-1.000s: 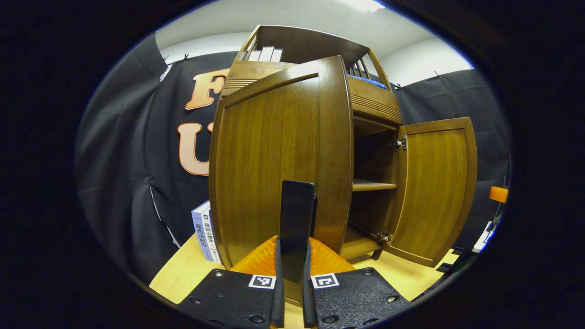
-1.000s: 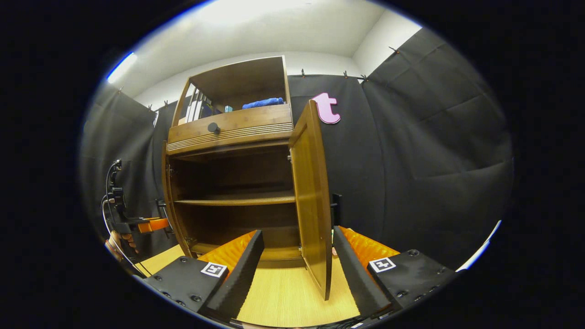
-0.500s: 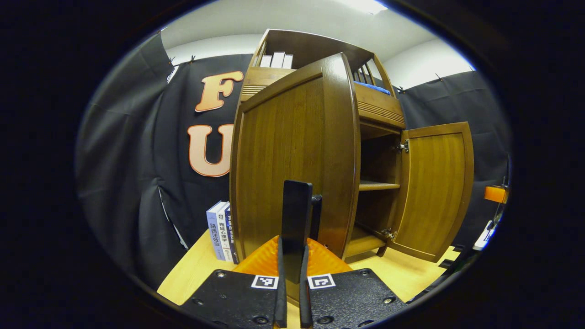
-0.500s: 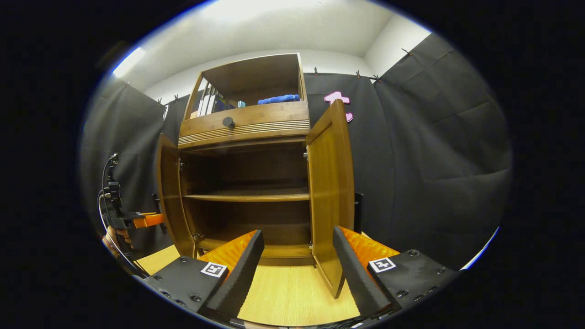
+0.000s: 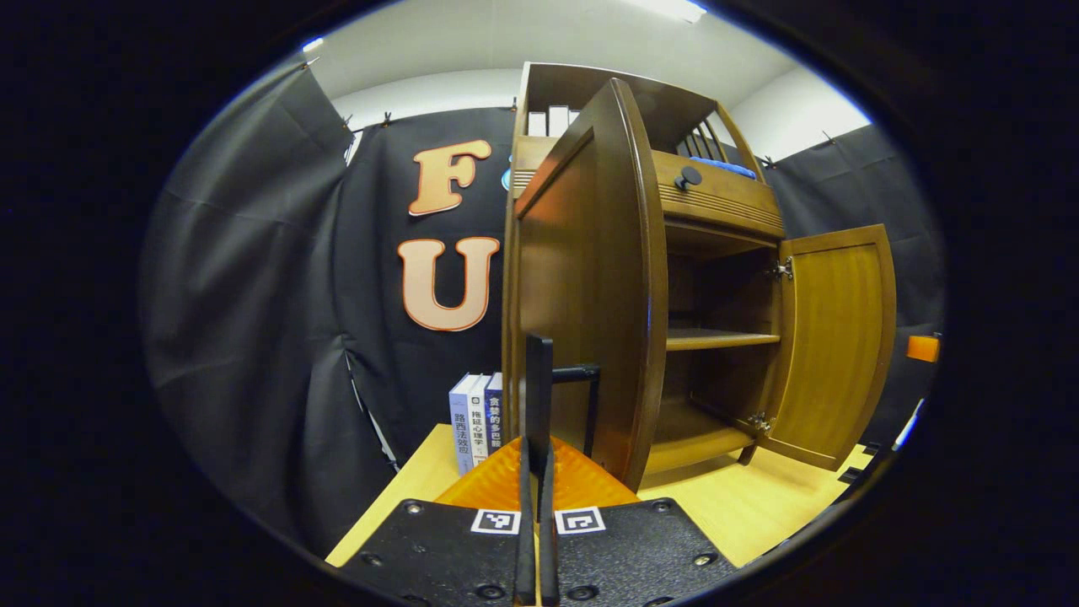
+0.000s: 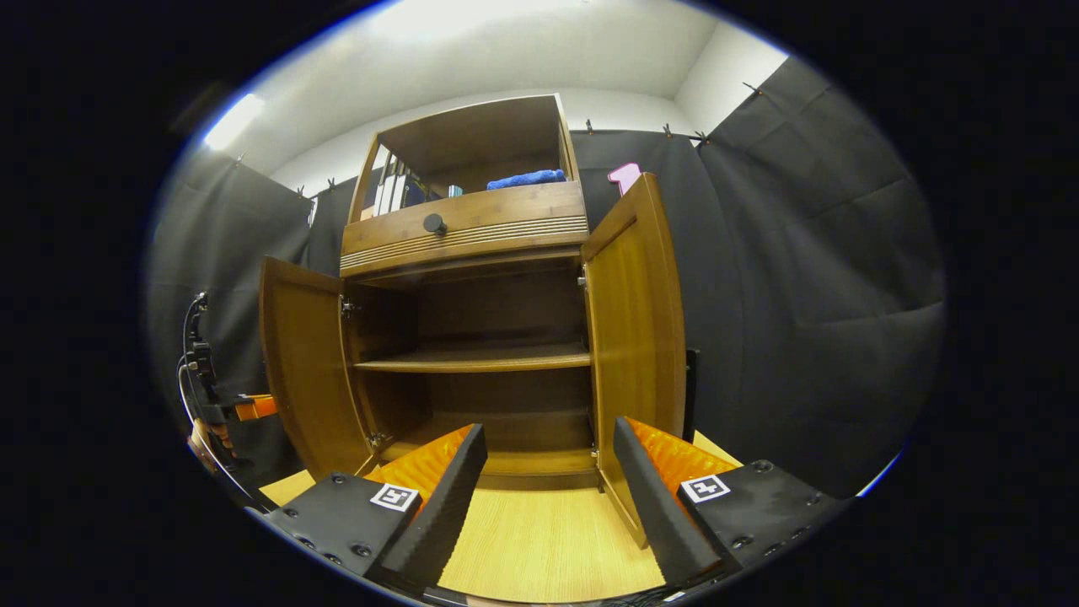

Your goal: Open the right door of the double-door shoe cabinet with the right hand, and open the left door with the left hand.

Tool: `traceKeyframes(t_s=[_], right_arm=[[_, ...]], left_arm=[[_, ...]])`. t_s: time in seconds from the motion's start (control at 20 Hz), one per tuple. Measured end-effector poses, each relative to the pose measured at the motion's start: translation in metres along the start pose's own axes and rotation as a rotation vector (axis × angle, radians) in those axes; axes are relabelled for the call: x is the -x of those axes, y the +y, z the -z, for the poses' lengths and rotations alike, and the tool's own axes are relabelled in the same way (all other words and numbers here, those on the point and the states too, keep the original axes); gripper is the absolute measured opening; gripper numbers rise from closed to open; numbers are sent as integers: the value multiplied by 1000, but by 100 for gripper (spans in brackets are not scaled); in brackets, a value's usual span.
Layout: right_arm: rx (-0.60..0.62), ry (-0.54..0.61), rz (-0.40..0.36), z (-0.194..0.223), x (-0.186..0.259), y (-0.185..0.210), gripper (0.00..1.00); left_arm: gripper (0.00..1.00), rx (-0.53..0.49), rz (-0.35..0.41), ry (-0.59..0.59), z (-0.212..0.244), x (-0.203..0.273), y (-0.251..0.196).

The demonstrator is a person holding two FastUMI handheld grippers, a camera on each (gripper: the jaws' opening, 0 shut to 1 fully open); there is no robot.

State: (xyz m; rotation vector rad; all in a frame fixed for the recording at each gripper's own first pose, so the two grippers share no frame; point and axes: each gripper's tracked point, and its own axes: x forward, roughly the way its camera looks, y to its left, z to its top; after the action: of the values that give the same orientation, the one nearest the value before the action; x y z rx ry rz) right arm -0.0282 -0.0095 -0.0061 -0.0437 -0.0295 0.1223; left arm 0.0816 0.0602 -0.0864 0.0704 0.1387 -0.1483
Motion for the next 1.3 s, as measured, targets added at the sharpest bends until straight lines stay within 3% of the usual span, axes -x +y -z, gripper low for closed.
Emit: traceKeyframes(t_s=[0.15,0.45,0.95,1.3], right_arm=[[-1,2,-23,3,-5,10,98],[9,5,-29,10,-17,18,98],[6,39,11,21,-26,4,98],[-1,49,34,19,-15,-17,98]], left_arm=[[1,1,-29,7,1,3,24],[1,20,12,19,3,8,31],[2,40,-72,45,23,33,72],[0,58,-33,42,14,55,46]])
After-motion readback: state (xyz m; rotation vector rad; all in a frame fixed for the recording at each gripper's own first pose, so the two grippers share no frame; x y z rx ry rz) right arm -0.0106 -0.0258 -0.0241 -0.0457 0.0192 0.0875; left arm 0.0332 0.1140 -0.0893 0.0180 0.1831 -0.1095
